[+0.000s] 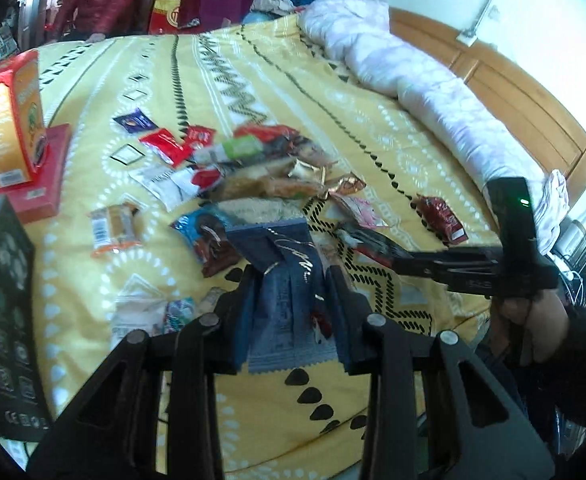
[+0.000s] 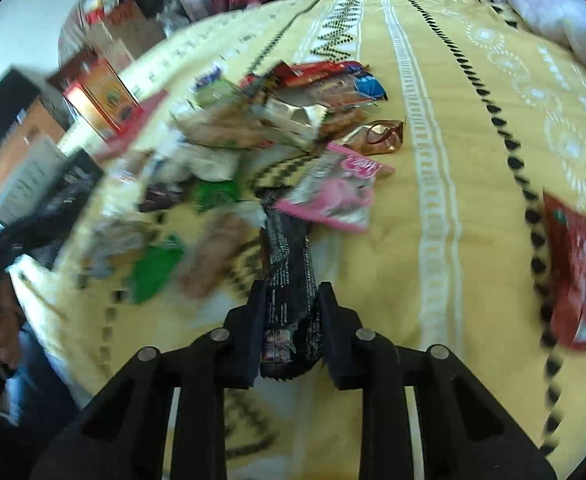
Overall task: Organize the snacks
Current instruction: 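Carry both packets to the glass bowl and open both grippers, then grasp a biscuit pack with the right gripper while left grasps the PULADA packet, then carry the biscuit pack and PULADA packet over the glass bowl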
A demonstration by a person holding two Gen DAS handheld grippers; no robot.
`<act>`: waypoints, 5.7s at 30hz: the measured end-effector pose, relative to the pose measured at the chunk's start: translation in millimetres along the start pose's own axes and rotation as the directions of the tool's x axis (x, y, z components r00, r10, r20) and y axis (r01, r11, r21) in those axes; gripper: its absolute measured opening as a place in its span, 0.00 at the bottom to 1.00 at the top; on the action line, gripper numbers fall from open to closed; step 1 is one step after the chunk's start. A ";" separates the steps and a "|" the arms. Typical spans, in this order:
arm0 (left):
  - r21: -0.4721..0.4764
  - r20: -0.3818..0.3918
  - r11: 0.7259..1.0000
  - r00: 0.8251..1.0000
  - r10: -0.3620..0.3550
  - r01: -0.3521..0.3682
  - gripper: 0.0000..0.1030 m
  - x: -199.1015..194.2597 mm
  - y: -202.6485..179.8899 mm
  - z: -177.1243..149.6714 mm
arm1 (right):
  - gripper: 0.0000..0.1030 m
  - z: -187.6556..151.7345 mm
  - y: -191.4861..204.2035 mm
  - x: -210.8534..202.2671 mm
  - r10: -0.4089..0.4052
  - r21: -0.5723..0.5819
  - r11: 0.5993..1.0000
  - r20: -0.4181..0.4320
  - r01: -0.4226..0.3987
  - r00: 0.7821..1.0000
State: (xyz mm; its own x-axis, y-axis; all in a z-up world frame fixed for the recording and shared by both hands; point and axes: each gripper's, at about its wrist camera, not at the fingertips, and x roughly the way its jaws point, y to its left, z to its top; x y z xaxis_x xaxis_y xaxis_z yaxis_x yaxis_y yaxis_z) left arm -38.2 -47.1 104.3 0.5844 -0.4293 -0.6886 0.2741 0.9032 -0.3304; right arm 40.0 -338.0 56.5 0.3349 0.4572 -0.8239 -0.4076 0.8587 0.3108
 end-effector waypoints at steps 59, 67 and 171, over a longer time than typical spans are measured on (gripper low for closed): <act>-0.236 0.460 0.819 0.683 0.568 -0.522 1.00 -316.8 153.9 23.9 | 1.00 62.7 439.4 -107.2 0.543 -0.586 0.783 0.480 -0.209 0.689; -0.045 0.359 0.981 0.913 0.194 -0.191 1.00 -226.3 71.1 29.8 | 0.94 -27.3 252.6 -55.5 0.175 -0.315 0.945 0.260 -0.088 0.950; -0.520 0.115 0.601 0.648 0.753 -0.607 0.65 -332.1 308.5 -52.6 | 0.65 126.1 600.1 46.9 0.469 -0.610 0.677 -0.074 -0.412 0.880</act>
State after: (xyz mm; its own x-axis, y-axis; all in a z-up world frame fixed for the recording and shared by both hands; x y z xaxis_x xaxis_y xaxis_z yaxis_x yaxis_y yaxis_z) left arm -188.0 373.8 197.1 0.6730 0.4029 -0.6203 -0.5869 0.8013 -0.1164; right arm -81.8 227.9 264.0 0.0406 0.7876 -0.6149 -0.9323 0.2513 0.2602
